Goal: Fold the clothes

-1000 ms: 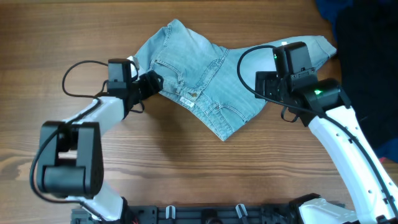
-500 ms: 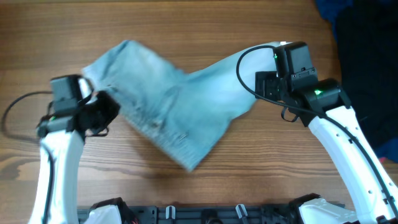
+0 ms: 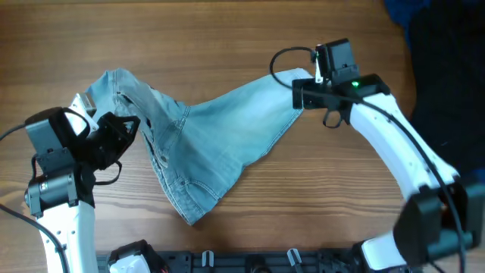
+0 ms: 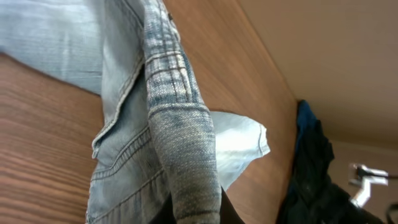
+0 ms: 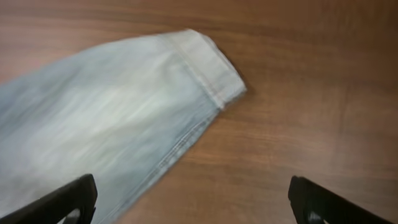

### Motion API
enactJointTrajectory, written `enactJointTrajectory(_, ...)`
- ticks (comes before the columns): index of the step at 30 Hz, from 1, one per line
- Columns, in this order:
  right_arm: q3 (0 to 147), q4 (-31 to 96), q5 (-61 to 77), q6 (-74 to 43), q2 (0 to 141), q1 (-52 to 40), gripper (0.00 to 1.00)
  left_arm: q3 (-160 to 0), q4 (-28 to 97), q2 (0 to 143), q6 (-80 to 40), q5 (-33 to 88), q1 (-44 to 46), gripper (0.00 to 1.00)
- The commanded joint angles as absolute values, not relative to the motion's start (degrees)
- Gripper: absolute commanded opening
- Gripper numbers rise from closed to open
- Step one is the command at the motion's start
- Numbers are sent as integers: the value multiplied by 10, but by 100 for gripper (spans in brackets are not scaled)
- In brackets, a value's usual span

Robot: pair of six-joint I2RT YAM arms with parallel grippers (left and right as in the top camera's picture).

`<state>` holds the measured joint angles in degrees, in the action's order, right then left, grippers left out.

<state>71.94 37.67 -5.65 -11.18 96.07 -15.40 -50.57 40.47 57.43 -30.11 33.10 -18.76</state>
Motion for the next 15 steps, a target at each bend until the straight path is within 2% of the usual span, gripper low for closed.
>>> enactJointTrajectory(1,724,335,-65,-163,1044,-134,100,-509,403,571,-291,324,-190,4)
enactJointTrajectory(5,724,283,-60,-198,1097,-126,100,-509,403,571,-291,324,-190,4)
enactJointTrajectory(7,724,264,-58,-200,1116,-126,96,-509,403,571,-290,324,-190,4)
enactJointTrajectory(13,724,228,-55,-242,1161,-126,72,-509,403,571,-287,317,-190,4)
enactJointTrajectory(15,724,209,-55,-241,1161,-126,53,-509,403,571,-287,314,-190,4)
